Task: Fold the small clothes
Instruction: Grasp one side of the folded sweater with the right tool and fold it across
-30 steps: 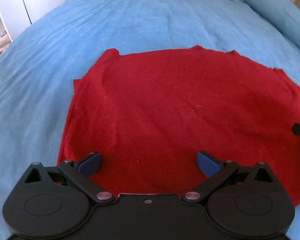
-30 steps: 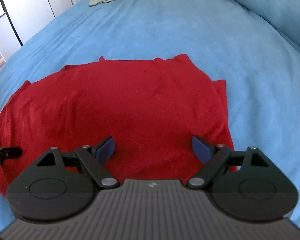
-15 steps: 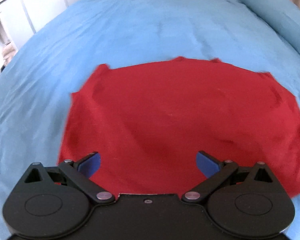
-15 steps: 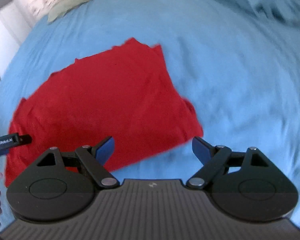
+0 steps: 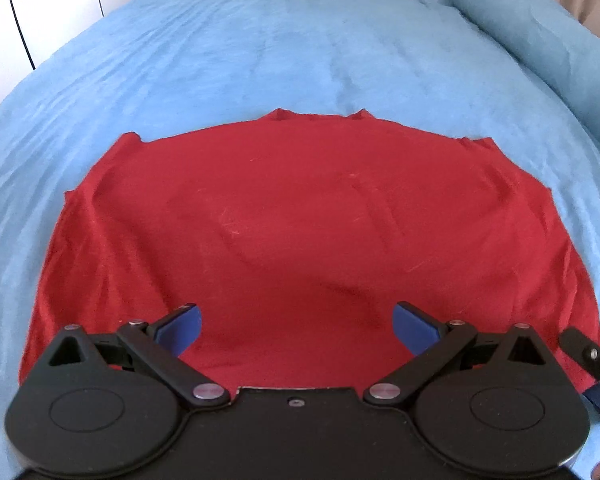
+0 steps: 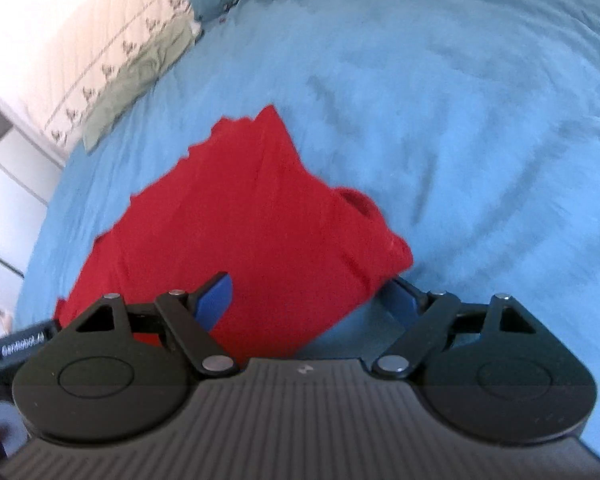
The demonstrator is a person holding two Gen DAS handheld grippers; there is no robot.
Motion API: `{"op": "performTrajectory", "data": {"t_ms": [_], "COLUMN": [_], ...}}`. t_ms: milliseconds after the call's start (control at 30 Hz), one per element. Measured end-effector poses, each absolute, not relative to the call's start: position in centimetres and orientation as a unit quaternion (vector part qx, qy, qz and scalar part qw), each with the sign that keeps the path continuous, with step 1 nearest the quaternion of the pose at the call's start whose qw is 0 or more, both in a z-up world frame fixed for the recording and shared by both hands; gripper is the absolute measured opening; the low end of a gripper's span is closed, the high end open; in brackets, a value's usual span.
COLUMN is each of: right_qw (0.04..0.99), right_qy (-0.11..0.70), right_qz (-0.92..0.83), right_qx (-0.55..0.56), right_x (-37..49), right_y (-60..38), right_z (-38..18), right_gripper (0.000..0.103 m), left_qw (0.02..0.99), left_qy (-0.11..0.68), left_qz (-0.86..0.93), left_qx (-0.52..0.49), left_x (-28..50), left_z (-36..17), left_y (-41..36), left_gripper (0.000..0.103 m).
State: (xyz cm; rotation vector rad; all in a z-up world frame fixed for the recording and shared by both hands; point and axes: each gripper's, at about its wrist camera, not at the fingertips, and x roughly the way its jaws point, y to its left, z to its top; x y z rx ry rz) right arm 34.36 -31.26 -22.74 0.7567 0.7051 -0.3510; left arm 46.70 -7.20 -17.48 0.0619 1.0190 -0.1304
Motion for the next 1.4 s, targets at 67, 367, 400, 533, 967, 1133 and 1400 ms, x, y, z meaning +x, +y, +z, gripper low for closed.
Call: {"op": "performTrajectory", "data": {"t_ms": [67, 367, 400, 533, 967, 1133, 1400], "right_qw": [0.855, 0.865, 0.865, 0.873, 0.904, 0.916, 0.896], "right_qy": [0.320, 0.333, 0.337, 0.355, 0.323, 0.291, 0.314], "right_qz": [-0.169, -0.114, -0.107, -0.077, -0.040, 0.030, 0.238], "right_qx": [0.373, 0.358, 0.356, 0.324, 0.278, 0.276, 0.203], "right_x": [34.8, 37.1, 37.3, 38.1, 40.1, 43.7, 47.9], "right_y": [-31.9, -34.6, -34.8, -34.9, -30.1, -24.3, -8.3], "right_z": [-23.0, -22.8, -22.9, -22.5, -15.5, -10.4, -8.7], "right_gripper": [0.098, 0.076, 0.075, 0.043, 0.026, 0.025, 0.025], "left_qw": [0.871, 0.875, 0.874, 0.868, 0.857, 0.864, 0.867], "left_qy": [0.487, 0.481, 0.483, 0.494, 0.511, 0.502, 0.497], "left_qz": [-0.063, -0.049, -0.048, -0.041, -0.056, -0.045, 0.015], "left_qx": [0.030, 0.036, 0.034, 0.032, 0.024, 0.000, 0.004], "left_x": [46.8, 47.6, 47.8, 48.7, 49.6, 49.6, 46.8], "left_z": [-17.5, -18.1, -18.3, -19.4, -20.0, -17.7, -17.0], "left_y": [-7.4, -6.3, -6.1, -5.6, -4.8, -0.5, 12.1], "left_gripper": [0.103, 0.103, 0.103, 0.103, 0.103, 0.103, 0.103]}}
